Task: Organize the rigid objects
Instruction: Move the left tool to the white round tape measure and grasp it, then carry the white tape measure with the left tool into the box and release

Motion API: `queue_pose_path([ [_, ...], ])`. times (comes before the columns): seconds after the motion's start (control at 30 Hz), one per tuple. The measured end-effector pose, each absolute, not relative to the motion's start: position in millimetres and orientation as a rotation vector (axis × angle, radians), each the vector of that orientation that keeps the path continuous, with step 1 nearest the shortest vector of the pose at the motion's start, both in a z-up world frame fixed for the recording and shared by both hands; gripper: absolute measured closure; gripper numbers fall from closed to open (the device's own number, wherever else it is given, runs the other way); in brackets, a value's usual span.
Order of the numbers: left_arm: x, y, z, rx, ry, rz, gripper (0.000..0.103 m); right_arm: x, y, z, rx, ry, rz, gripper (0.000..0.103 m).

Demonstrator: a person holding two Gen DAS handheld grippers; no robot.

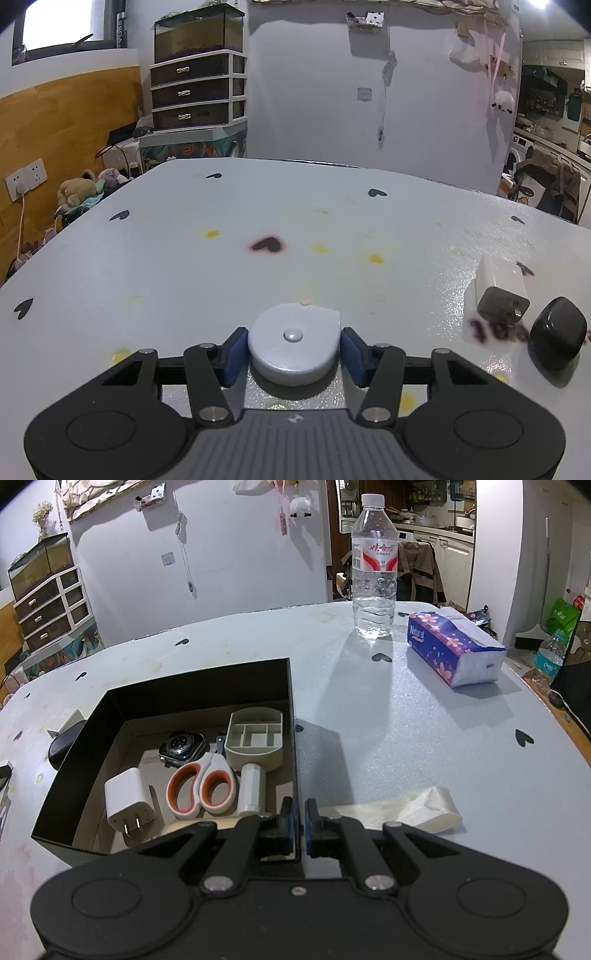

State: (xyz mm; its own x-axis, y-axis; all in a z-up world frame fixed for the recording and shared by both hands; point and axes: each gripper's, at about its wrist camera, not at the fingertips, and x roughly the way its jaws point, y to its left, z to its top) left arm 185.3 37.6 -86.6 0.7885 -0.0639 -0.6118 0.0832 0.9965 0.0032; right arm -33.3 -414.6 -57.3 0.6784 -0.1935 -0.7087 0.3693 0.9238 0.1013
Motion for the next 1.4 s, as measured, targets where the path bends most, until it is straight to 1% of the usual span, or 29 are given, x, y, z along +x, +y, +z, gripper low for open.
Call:
queue_pose_path([
  [0.13,174,28,-74,0.031,0.619,-0.130,0.048,-33,-415,-57,0.245,0.763,-0.320,0.097],
  [0.33,154,-5,-47,0.032,0.551,-0.275,0.048,-33,-415,-57,0.245,0.763,-0.320,0.097],
  [0.63,123,-89,-17,0.066,0.473,-0.589,0.048,-33,-415,-57,0.244,0.763,-0.320,0.097],
  [0.97,110,-178,-30,0.180,0.480,-0.815,0.048,-32,-415,-57,0.246,0.766,-0.320,0.097],
  [1.17,119,-202,-44,0.259,0.514,-0.853,0.048,-31,-415,-57,0.246,0.771,-0.323,0.097],
  [1.4,128,-211,-48,0.309,0.518,-0.879,0.048,-27,-414,-58,0.241,0.782,-0.328,0.097],
])
